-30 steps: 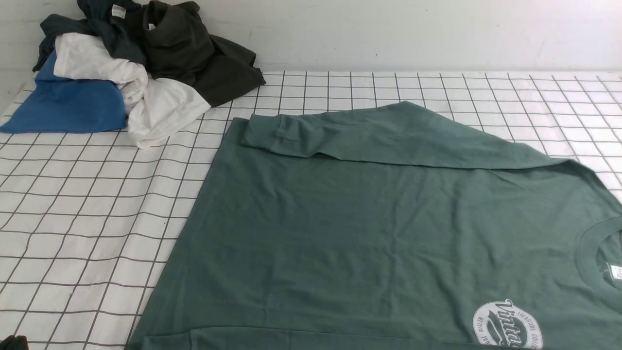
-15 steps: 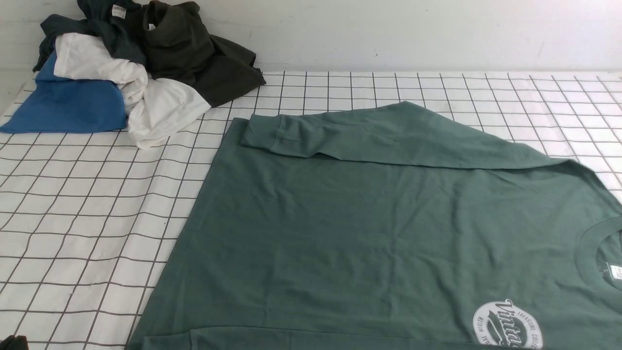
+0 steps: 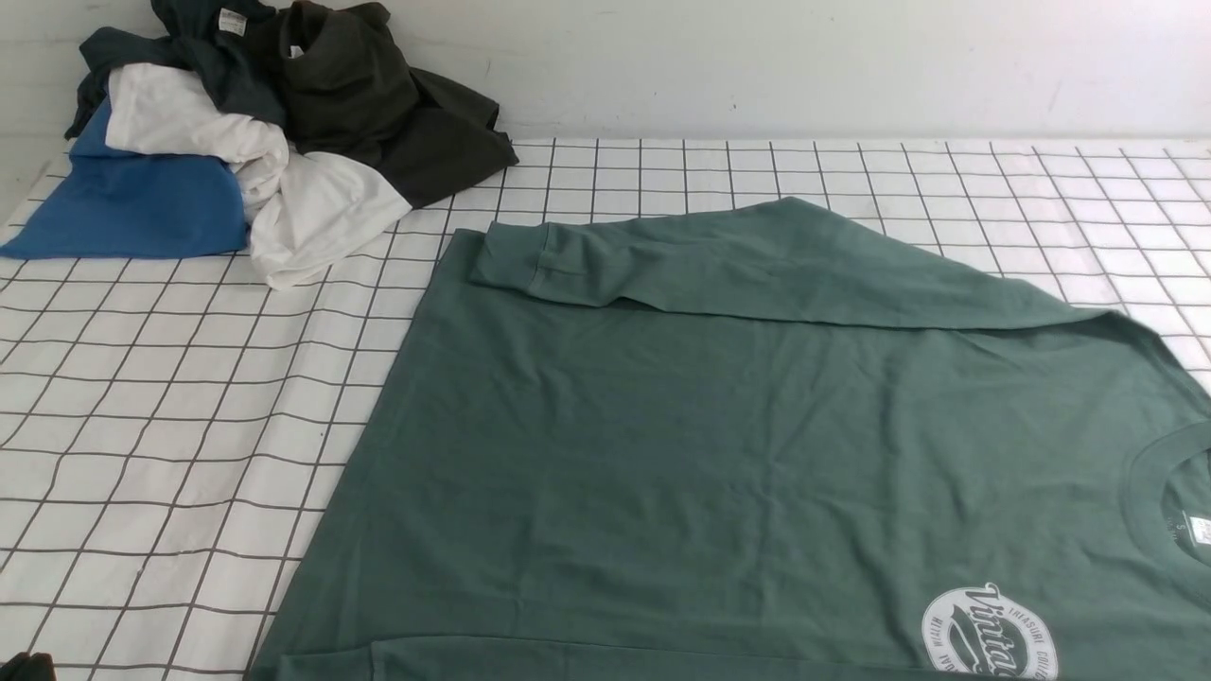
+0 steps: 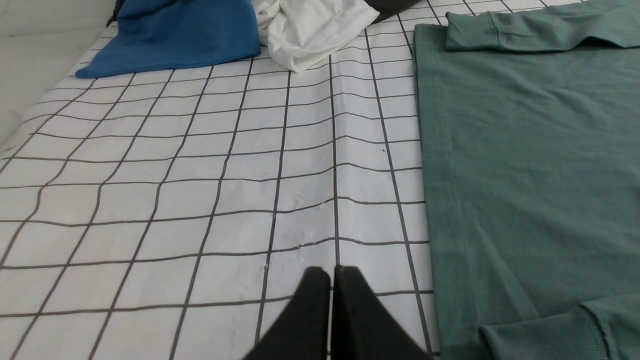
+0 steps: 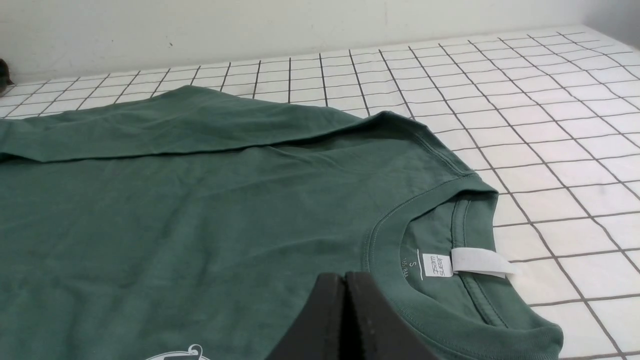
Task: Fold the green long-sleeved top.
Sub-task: Use the left arm to clamp the cuff closest to it
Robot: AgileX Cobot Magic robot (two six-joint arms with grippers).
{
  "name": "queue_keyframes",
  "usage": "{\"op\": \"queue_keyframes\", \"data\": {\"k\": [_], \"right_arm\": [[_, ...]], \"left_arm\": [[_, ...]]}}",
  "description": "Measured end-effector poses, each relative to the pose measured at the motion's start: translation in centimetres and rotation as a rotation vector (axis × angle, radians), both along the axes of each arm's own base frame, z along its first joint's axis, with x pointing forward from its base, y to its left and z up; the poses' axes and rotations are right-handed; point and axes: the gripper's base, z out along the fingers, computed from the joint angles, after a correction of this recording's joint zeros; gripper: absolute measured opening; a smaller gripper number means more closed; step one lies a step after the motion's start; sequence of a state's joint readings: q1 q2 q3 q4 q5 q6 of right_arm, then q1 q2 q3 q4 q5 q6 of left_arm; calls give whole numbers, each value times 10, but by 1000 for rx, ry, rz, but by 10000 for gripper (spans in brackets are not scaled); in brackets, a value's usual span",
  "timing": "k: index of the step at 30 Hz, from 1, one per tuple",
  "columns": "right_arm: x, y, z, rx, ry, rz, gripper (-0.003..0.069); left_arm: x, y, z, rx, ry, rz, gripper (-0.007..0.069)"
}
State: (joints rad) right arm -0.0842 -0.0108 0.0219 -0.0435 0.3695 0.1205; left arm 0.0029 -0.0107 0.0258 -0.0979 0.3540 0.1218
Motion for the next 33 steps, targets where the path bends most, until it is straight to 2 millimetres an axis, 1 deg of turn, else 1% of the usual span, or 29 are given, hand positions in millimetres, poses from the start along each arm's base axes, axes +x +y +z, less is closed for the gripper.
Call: {"op": "queue_keyframes", "data": {"k": [5, 14, 16, 18, 20, 22, 23, 25, 27, 28, 29, 30, 33], "right_arm": [[0, 0, 0, 30, -3, -4, -15], [0, 0, 0, 34, -3, -5, -15], [0, 0, 0, 36, -3, -4, -15], [0, 0, 0, 37, -4, -4, -15], [0, 0, 0, 40, -4, -4, -15], [0, 1, 0, 63, -6, -2, -15], [0, 1, 0, 69, -7, -2, -15], [0, 3, 0, 131, -14, 3, -15], [0, 5, 1, 231, -24, 8, -15], [1, 5, 0, 244, -24, 9, -15], [1, 8, 1, 389, -34, 14, -15], [1, 10, 1, 501, -40, 14, -15], [1, 16, 4, 860, -60, 17, -15]], "left_arm": [[0, 0, 0, 0, 0, 0, -7], [0, 0, 0, 0, -1, 0, -7], [0, 0, 0, -18, -1, 1, -7], [0, -2, 0, -90, 0, 3, -7], [0, -5, 1, -235, 3, 8, -7], [0, -11, 3, -542, 16, 20, -7], [0, -12, 3, -576, 18, 23, -7], [0, -17, 7, -862, 35, 28, -7], [0, -21, 11, -1073, 43, 26, -7], [0, -21, 11, -1076, 42, 27, -7], [0, -22, 15, -1211, 45, 24, -7], [-1, -23, 16, -1259, 46, 21, -7], [-1, -24, 17, -1307, 47, 14, -7]]}}
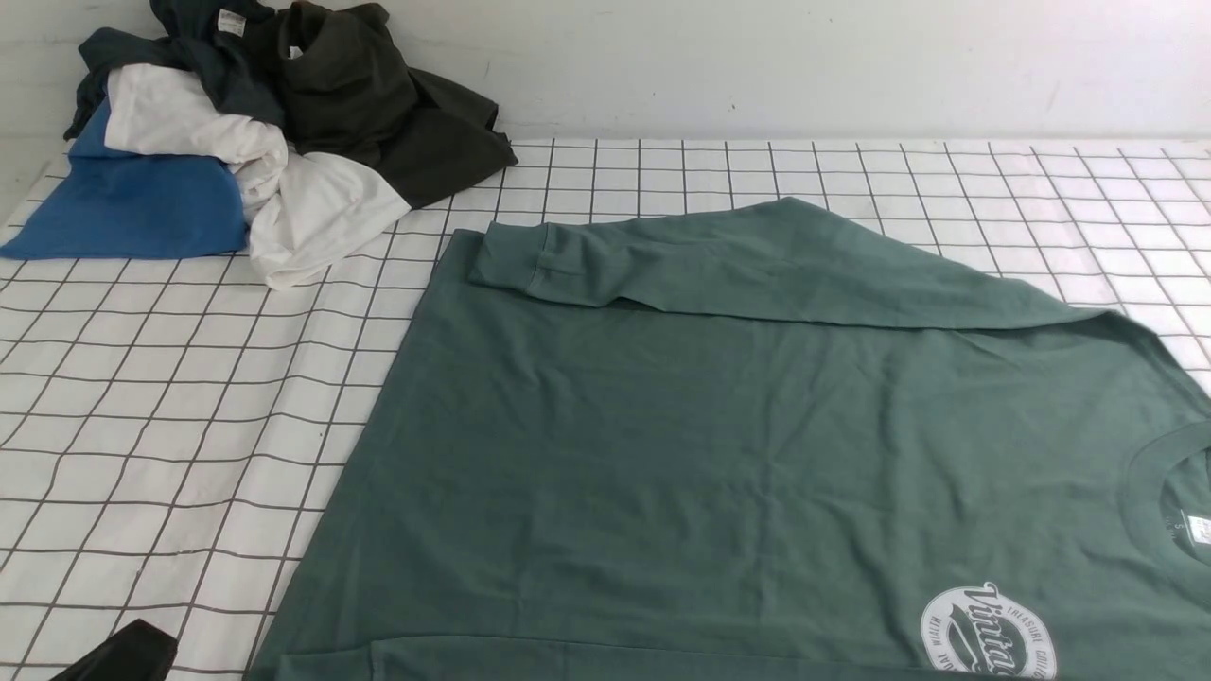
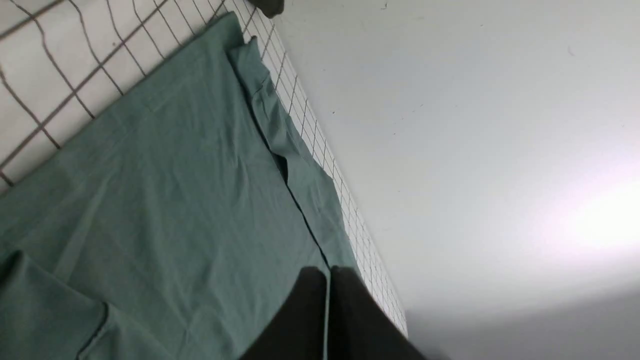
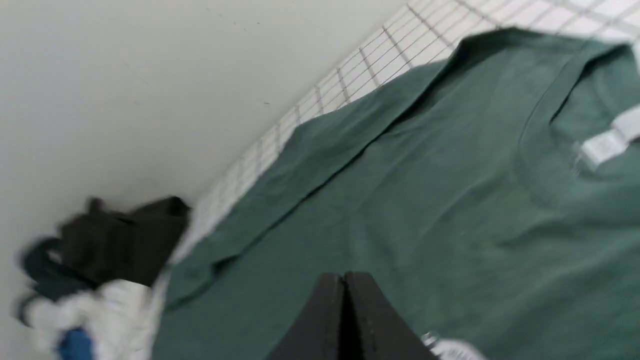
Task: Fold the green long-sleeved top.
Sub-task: Use the left arm to clamp the cuff closest to it
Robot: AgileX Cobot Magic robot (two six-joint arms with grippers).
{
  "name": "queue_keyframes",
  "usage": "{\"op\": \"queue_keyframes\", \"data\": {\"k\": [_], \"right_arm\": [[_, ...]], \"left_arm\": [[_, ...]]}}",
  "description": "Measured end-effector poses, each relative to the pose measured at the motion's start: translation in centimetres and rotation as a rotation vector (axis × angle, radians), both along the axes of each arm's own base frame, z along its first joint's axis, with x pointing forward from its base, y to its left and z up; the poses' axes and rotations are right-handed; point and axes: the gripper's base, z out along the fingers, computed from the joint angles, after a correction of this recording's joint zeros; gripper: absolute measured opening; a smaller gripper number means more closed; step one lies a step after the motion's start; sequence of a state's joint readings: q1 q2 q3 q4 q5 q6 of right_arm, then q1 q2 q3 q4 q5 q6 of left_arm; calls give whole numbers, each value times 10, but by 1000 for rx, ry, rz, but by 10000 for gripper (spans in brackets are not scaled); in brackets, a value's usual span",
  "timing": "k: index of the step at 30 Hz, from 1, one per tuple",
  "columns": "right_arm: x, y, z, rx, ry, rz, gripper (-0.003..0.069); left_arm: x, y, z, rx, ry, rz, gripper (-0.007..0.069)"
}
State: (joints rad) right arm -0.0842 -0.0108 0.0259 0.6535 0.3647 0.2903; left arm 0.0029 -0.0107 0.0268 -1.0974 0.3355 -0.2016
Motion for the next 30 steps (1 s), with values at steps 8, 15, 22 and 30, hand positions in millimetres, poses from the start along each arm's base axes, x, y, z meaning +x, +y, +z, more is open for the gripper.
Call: {"op": "queue_keyframes", "data": {"k": [8, 15, 22, 30], "right_arm": [[0, 4, 6, 236, -38, 13, -15], [0, 2, 10, -8, -81, 24, -15], [-3, 0, 87, -519, -239, 19, -15], [54, 9, 150, -863, 154, 420, -15]], "left_arm": [[-4, -6, 7, 298, -99, -101, -7], [-11, -7, 63, 772, -341, -116, -7], [18, 0, 102, 1178, -58, -327, -7], [72, 12, 125, 1326, 476, -602, 2]]}}
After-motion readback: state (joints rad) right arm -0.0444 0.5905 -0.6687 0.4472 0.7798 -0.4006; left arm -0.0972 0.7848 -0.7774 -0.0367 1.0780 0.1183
